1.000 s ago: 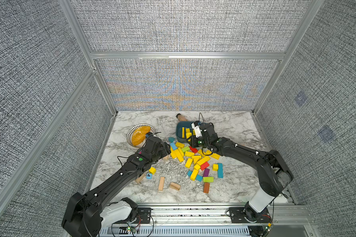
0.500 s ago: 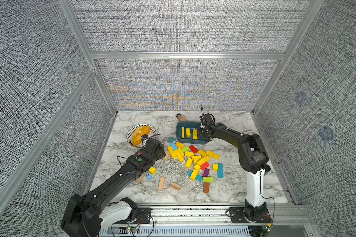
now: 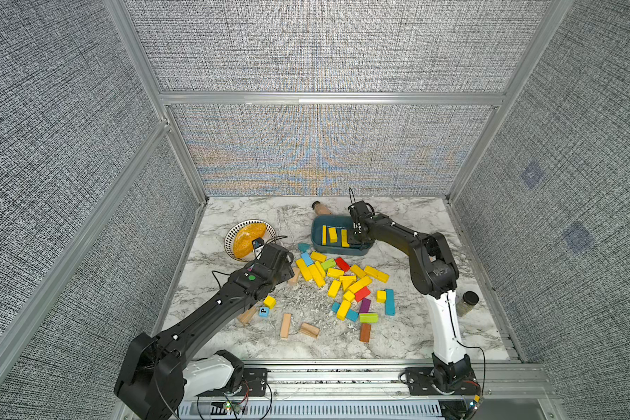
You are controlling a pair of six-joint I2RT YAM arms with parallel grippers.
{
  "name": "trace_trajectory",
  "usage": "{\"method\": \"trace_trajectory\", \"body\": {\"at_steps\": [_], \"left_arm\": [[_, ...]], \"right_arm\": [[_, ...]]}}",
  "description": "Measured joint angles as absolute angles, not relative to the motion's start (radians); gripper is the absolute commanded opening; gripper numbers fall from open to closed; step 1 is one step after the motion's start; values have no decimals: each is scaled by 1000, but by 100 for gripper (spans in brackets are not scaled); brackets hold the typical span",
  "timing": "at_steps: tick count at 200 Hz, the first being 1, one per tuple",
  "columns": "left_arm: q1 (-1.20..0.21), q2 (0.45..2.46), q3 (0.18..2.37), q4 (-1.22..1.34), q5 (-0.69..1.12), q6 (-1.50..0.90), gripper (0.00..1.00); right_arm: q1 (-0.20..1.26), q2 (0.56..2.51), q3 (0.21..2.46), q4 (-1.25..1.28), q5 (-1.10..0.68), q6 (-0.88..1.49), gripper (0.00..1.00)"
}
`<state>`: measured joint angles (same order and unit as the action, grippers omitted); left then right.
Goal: Pick out the yellow building blocks
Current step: Place the building block in the storage box, then pick up the building block from the center of the board.
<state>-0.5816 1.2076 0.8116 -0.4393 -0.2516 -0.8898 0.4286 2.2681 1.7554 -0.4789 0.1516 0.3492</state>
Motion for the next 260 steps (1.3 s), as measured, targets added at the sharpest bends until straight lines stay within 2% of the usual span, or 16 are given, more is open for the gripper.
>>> {"method": "trace_trajectory", "body": {"at_steps": [35,84,129,174,260], "left_arm": [[-581,1234,829,-444,-251,-887,71],[-581,1272,857,-500,-243,-867,71],[-581,1332,860,-614,-236,-870,71],[-581,1362,860,-700,-224,-923,72],[-572,1437,828,-727,-204,-945,75]], "right_arm": [[429,2266,1782,-486,152,342,47],[435,2141,1744,-491,152,332,47],[511,1875,1484,-381,123,320,47],[617,1704,1254,-315,100,344,47],[668,1667,1190,-299,84,395,47]]}}
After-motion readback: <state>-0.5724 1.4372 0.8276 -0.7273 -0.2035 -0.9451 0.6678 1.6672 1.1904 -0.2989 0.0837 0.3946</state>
